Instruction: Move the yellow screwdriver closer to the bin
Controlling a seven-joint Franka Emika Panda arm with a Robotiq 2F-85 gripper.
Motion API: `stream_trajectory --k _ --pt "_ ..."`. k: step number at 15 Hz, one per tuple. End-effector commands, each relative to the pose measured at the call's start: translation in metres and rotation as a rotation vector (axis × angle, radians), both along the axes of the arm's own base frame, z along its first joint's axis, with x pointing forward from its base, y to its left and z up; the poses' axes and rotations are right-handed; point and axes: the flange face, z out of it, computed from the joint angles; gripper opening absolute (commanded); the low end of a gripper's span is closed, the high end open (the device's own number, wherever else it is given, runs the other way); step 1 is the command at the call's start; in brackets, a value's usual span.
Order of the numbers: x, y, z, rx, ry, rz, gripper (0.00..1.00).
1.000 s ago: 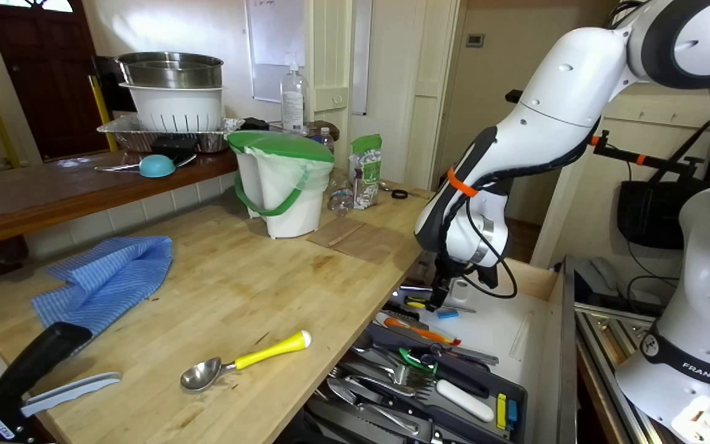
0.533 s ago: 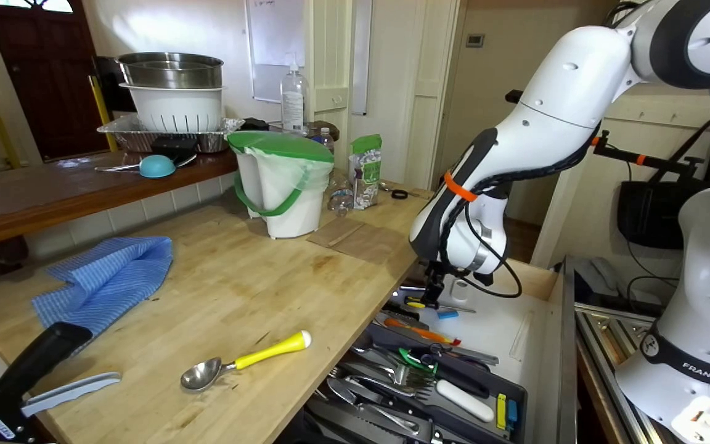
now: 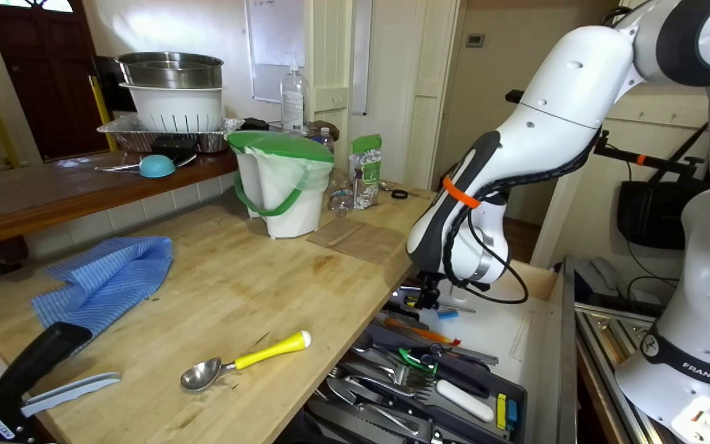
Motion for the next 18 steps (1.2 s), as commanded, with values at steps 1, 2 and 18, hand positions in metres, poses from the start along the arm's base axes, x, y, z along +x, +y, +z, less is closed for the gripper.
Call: stream_trajectory --k 1,2,18 --pt "-0.005 0.0 -0.004 0.008 0.004 -0.045 1.0" --pt "-0.009 0.0 -0.01 0.008 0.018 -0.052 1.0" --pt "-0.038 -0.047 0.015 0.033 -0.035 -0.215 1.0"
